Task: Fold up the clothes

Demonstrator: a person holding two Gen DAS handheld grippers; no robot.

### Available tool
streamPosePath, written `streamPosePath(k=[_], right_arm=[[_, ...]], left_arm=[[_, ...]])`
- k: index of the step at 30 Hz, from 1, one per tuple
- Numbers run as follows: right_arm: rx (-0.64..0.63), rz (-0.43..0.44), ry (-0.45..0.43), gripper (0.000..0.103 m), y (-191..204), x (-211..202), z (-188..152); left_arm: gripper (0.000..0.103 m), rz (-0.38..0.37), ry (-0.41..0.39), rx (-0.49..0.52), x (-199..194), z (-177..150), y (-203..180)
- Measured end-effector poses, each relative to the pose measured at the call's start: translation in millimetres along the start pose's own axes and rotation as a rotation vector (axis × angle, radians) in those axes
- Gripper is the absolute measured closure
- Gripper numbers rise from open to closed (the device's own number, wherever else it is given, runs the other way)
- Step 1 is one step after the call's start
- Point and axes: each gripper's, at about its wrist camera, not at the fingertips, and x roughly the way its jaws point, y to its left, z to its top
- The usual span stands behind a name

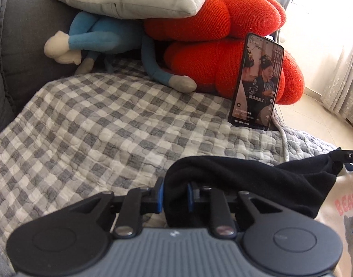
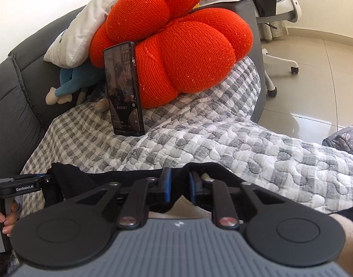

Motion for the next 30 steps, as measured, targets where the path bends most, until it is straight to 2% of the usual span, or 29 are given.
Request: streamPosePath(k=[2,9,14,16,21,25,30], right_arm=[[0.008,0.001,-0.042,0.093,-2,-3,1],[-0.016,-0.017,-0.194,0.094,5,-17,15],[-0.037,-0.053,-0.218,0.094,11,-6,24],[-0.052,-0.069,-0.207,0.094,13,3,25],[-0.112,-0.144,-0.155,0.094,16,30,17],[-0.131,-0.182,-0.12,0.094,14,46,11],[-0.133,-0.201,-0.108,0.094,14,53,7]], left_arm=[[0.085,0.036,-0.042,0.03,-5,3,-1],[0.085,0.159,-0.171,0.163,-18,21,-7],[0.085,0.271,-0.218,0.291,-19,26,-17],[0.085,0.329,-0.216,0.36,-12,24,-21],[0.084,0.392,-0.165,0.472,11,15,-26],[0.081,0.397,-0.114,0.473,28,8,-22],[0.079,0.368,-0.062,0.424,41,2,-14]])
